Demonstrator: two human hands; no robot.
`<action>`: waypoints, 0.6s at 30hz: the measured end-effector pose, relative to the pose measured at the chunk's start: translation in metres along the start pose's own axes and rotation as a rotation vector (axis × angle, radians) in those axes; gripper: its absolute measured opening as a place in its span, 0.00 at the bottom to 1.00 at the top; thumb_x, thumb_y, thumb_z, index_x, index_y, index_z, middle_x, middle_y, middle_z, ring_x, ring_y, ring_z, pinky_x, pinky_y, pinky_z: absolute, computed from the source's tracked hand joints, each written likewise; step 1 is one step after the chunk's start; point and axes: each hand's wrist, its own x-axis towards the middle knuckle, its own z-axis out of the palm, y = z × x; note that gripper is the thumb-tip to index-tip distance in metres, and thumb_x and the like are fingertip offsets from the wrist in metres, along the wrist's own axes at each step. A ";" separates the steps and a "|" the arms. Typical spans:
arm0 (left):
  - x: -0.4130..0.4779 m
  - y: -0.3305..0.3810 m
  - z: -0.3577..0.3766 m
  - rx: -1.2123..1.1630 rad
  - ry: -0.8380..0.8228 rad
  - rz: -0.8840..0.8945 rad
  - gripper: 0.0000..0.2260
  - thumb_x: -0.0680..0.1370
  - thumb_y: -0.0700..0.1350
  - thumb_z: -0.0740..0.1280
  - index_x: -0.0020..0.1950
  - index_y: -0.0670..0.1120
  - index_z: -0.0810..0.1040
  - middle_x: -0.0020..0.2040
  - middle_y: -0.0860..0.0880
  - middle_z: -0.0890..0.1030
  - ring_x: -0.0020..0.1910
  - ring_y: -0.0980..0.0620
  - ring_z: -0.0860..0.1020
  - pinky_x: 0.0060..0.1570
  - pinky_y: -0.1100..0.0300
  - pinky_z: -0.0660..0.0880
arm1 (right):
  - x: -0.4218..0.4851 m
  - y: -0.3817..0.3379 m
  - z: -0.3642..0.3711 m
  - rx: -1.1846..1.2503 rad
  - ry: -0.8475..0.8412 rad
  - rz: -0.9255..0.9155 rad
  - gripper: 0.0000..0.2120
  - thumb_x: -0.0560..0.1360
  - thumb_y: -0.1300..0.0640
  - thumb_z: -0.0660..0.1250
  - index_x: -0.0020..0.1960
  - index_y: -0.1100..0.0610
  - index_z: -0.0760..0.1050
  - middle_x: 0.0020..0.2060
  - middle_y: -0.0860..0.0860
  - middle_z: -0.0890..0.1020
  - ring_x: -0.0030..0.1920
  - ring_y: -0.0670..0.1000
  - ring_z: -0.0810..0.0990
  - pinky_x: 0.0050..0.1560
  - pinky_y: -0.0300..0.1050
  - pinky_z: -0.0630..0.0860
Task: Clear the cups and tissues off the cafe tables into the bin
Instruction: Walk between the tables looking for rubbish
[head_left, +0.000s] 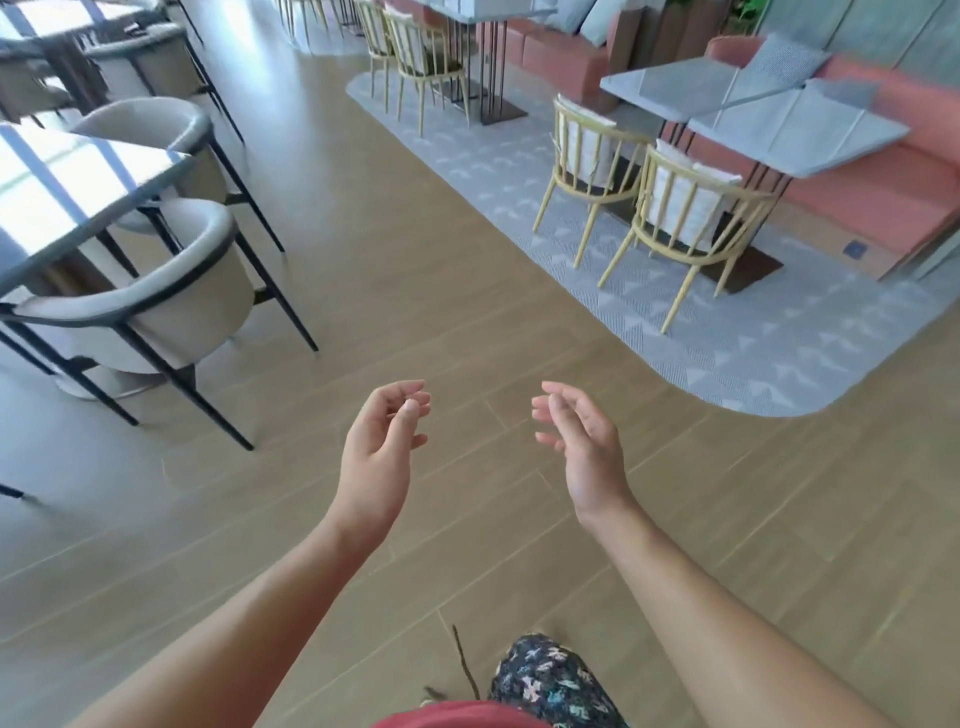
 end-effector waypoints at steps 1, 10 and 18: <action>0.021 -0.002 0.004 0.001 0.002 -0.001 0.10 0.86 0.42 0.60 0.60 0.51 0.80 0.56 0.51 0.83 0.59 0.55 0.81 0.57 0.50 0.80 | 0.022 0.001 0.004 0.003 -0.004 -0.001 0.17 0.80 0.48 0.66 0.64 0.56 0.80 0.52 0.48 0.85 0.53 0.44 0.83 0.55 0.49 0.80; 0.238 -0.014 0.079 0.005 0.081 0.003 0.10 0.86 0.43 0.60 0.61 0.50 0.80 0.56 0.49 0.83 0.59 0.55 0.81 0.58 0.49 0.80 | 0.260 0.005 0.025 -0.009 -0.131 -0.056 0.26 0.70 0.34 0.67 0.61 0.49 0.80 0.58 0.52 0.84 0.59 0.46 0.81 0.59 0.46 0.79; 0.400 0.004 0.141 -0.027 0.174 0.000 0.10 0.86 0.44 0.60 0.60 0.52 0.80 0.56 0.49 0.83 0.59 0.53 0.81 0.57 0.50 0.80 | 0.460 -0.023 0.038 -0.069 -0.211 -0.076 0.23 0.72 0.34 0.68 0.60 0.46 0.81 0.59 0.50 0.85 0.65 0.52 0.81 0.70 0.63 0.74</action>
